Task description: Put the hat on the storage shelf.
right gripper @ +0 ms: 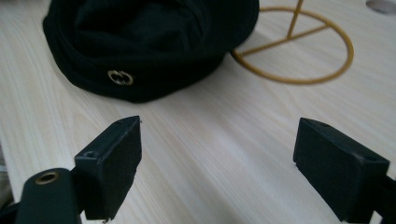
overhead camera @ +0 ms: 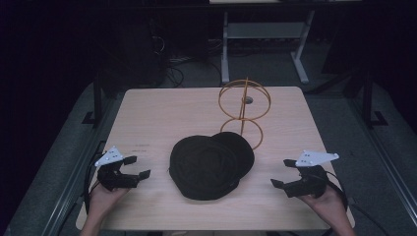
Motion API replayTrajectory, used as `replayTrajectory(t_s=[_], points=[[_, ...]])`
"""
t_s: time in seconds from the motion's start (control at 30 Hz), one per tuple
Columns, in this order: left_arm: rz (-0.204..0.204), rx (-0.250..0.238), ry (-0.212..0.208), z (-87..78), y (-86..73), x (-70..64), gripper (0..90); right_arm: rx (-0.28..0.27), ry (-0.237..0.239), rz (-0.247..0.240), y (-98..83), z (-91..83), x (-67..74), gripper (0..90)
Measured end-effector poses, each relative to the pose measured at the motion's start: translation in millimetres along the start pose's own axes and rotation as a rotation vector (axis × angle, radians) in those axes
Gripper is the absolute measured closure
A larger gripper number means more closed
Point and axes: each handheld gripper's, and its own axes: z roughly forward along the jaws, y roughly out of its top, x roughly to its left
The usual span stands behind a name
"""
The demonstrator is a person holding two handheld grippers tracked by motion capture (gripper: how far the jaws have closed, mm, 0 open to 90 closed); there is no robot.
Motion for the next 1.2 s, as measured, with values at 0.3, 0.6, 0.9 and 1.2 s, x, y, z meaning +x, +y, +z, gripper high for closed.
replayTrajectory(t_s=[0.3,0.6,0.9,1.2], points=[[0.007,-0.005,0.024,-1.1,0.3,1.2,15.3,0.004,0.038,-0.048,25.0,5.5,9.0,15.2],[0.003,-0.018,0.024,-3.1,0.6,1.3,15.3,0.022,0.092,-0.128,56.6,23.4,26.3,16.0],[0.011,-0.015,0.012,-1.5,1.8,-0.5,15.3,0.080,0.155,-0.234,78.7,49.4,53.9,20.8],[0.013,-0.007,0.010,0.6,2.0,-0.9,15.3,0.099,0.198,-0.340,88.8,71.1,77.6,33.2]])
